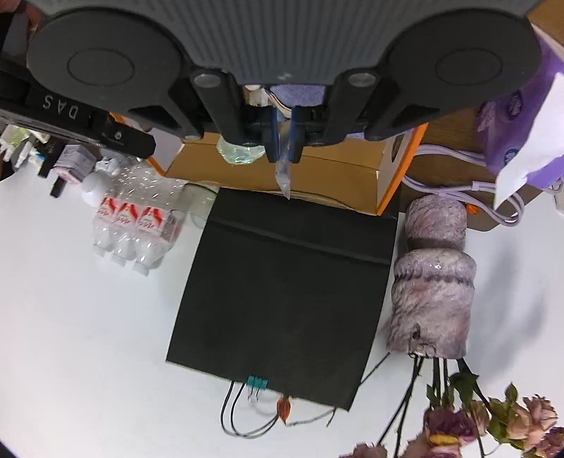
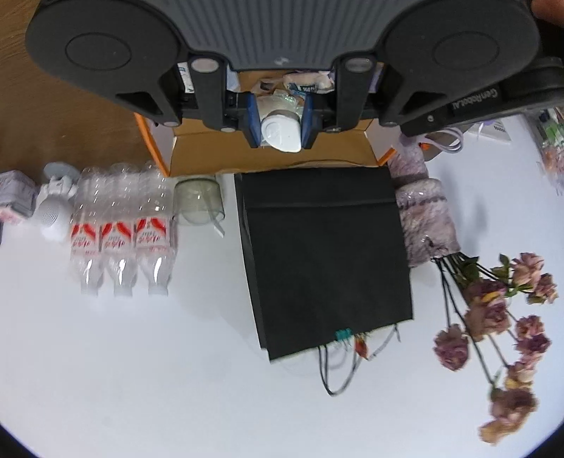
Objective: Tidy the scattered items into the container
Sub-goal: 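Carry the white case and clear packet into the box and release both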
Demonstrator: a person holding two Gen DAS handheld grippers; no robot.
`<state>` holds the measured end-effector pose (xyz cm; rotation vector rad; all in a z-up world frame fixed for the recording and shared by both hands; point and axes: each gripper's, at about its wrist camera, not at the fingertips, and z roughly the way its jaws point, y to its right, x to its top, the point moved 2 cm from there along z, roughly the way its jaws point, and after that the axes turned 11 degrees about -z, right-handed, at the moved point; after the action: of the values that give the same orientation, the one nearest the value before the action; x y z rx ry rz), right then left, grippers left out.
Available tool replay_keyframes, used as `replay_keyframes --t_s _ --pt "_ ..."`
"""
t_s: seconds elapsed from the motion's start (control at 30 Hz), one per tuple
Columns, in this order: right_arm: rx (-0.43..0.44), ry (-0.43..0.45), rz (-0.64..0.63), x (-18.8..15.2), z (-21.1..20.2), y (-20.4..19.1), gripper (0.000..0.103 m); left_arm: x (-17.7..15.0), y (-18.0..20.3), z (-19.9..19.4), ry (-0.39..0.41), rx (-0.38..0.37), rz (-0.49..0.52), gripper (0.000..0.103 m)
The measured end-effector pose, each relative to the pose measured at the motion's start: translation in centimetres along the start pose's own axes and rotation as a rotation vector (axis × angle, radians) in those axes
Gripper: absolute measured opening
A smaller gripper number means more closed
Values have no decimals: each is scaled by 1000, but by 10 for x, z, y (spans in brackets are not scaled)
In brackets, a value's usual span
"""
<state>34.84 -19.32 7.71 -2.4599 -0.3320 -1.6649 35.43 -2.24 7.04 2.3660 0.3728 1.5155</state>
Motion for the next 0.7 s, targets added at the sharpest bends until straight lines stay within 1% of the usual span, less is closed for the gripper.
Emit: replay_keyframes --t_s 0.23,0.4,0.6,0.63,0.67,0.7 --pt "-1 -67 -14 -12 23 3 23 -8 1 18 -31 35 27 7" --pt "-6 -75 -30 -15 24 -1 23 -11 -3 19 -39 57 32 7" --pt "-9 -99 -29 -18 29 0 23 -11 -4 20 -43 61 32 8" --pt "-8 -103 -27 -19 30 0 23 -11 -5 20 -43 64 24 11" --pt "-3 -107 -23 -20 31 0 26 -11 -7 21 -43 70 10 16" --pt "7 -113 -14 -20 32 1 36 -11 -8 21 -49 80 -3 43"
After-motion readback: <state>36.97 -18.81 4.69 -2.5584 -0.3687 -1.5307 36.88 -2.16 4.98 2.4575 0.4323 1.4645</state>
